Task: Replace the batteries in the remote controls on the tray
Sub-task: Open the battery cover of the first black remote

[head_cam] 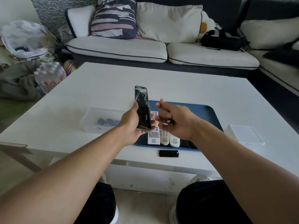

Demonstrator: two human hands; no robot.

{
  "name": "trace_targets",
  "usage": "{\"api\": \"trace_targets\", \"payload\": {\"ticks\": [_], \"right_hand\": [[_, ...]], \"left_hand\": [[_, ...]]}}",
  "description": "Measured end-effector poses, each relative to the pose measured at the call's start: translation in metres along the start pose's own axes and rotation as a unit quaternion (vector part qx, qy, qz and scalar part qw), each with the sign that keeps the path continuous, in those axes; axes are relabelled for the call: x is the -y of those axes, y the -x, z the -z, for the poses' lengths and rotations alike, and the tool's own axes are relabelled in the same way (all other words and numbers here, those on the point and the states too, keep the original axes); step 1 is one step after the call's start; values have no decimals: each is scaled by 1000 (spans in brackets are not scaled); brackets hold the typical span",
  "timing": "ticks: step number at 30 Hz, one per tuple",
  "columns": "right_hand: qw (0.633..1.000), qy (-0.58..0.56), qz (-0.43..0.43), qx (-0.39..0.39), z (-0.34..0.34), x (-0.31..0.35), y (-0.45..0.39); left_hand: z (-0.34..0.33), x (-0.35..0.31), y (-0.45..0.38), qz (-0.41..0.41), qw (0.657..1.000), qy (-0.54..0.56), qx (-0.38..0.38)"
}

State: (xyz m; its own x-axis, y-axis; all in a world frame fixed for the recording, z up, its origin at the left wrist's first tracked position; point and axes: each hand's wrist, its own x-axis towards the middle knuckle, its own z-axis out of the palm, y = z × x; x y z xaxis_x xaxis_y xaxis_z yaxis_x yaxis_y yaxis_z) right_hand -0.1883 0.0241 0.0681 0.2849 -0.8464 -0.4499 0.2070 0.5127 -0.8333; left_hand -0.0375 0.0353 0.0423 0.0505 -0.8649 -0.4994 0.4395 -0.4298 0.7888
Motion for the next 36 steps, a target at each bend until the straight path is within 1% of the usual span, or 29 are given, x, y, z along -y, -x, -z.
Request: {"api": "trace_targets", "payload": {"ticks": [3,4,5,6,7,9,10,11,12,15,18,19,25,28,30,31,32,34,35,36], "right_hand": [[995,94,26,-3,-1,-2,0],[987,151,51,-7,-1,-3,1],[968,234,88,-15,-2,-3,2],[934,332,131,-25,-3,-3,5],[886,430,170,-28,-4,-4,9],[795,569,207,-23,-6,-10,13],[762,610,215,-27,-7,-13,16],[738,636,222,-32,-8,-15,17],[724,650,228,-40,-9,-16,17],[709,659,244,-63,-10,-16,15],[678,679,267,-89,-8,-15,14],[673,682,271,-93,-8,-15,14],[678,684,257,-82,-11,-16,14],[676,687,252,-82,-10,-18,9],[668,698,245,-80,-8,-21,4],[660,708,241,-77,-7,-23,2],[649,719,239,-71,-6,-26,0],[632,735,240,-54,-5,-33,-5],[627,740,238,-45,-5,-37,-8],[622,746,236,-38,-6,-40,-10]], "left_hand": [[2,0,-1,5,1000,5,-3],[3,0,-2,7,1000,6,-3],[4,-1,-3,10,1000,7,-5],[4,-1,-3,13,1000,7,-8],[5,-1,-3,16,1000,5,-12],[6,-2,-2,27,1000,0,-15],[6,-2,-3,33,999,-6,-11],[6,-1,-3,36,999,-13,-7],[6,-1,-3,39,999,-17,-1],[6,0,-2,49,998,-25,10],[11,-2,-2,62,996,-56,29],[12,-2,-3,65,995,-63,35],[19,0,-6,91,988,-104,72],[23,0,-10,90,985,-122,87],[28,-2,-10,94,977,-170,92],[31,-3,-10,94,967,-221,87],[35,-5,-9,90,948,-296,70],[40,-9,-5,60,898,-436,10],[41,-11,-3,38,881,-471,-17],[42,-12,-3,13,872,-488,-36]]}}
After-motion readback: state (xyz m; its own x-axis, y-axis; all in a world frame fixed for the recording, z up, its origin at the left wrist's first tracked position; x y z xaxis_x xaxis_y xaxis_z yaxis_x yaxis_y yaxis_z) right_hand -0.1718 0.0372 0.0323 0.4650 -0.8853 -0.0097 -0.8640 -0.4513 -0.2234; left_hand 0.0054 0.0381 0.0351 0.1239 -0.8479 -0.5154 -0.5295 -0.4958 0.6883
